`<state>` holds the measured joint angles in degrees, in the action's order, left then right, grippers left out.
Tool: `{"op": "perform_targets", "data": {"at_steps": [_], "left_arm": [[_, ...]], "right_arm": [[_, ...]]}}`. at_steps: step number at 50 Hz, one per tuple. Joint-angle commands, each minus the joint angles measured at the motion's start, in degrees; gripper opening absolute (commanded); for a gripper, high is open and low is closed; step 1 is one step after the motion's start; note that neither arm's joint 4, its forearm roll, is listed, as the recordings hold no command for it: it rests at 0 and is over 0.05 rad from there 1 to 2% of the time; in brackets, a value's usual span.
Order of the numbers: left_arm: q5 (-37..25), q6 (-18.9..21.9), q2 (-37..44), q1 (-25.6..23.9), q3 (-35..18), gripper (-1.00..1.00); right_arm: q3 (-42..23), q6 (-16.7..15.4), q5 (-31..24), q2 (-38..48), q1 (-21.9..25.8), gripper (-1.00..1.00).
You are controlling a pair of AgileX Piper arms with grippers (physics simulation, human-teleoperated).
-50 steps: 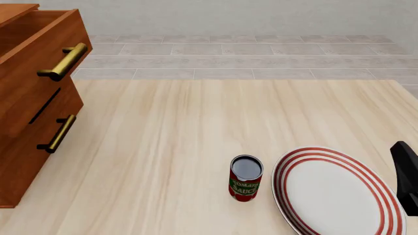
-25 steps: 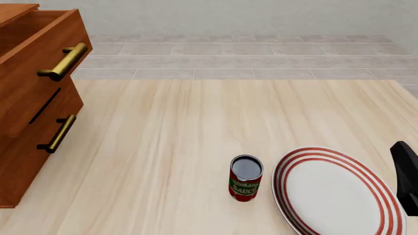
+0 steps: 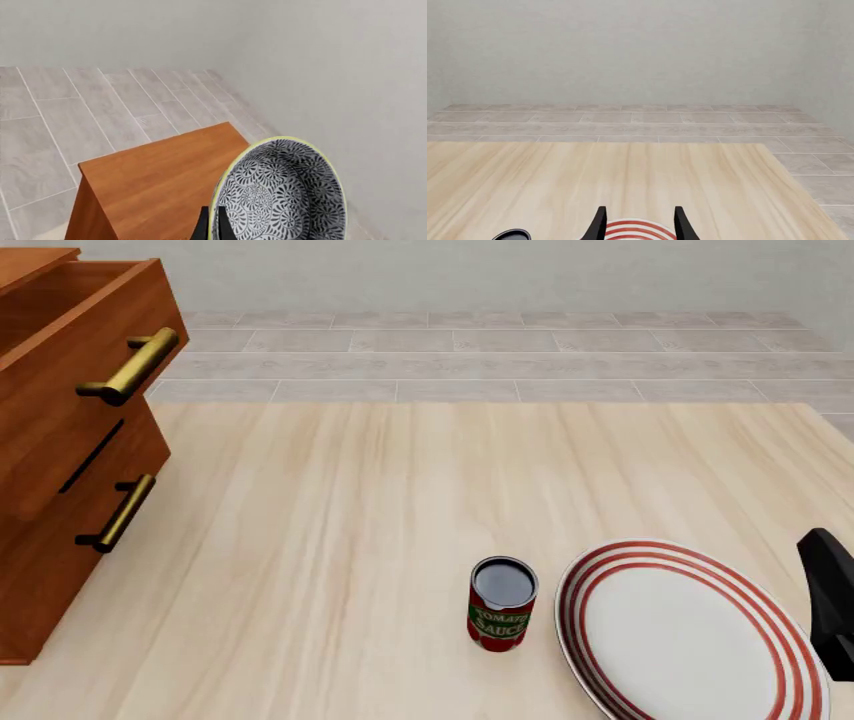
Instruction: Put the bowl on top of the cabinet.
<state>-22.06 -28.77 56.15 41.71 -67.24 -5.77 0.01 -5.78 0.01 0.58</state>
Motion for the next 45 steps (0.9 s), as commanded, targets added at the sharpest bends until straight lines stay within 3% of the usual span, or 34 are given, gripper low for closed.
{"op": "perform_targets", "data": {"at_steps": [1,45], "left_arm": [[0.42,0.23,0.67,-0.26,0.84,-1.00],[3.77,0.94,5.16,1.39,2.04,-1.00]], "right_arm": [[0.00,-0.01,0.00,0.00,0.00,1.00],[0.00,0.00,-0.01,0.00,0.01,1.00]]}}
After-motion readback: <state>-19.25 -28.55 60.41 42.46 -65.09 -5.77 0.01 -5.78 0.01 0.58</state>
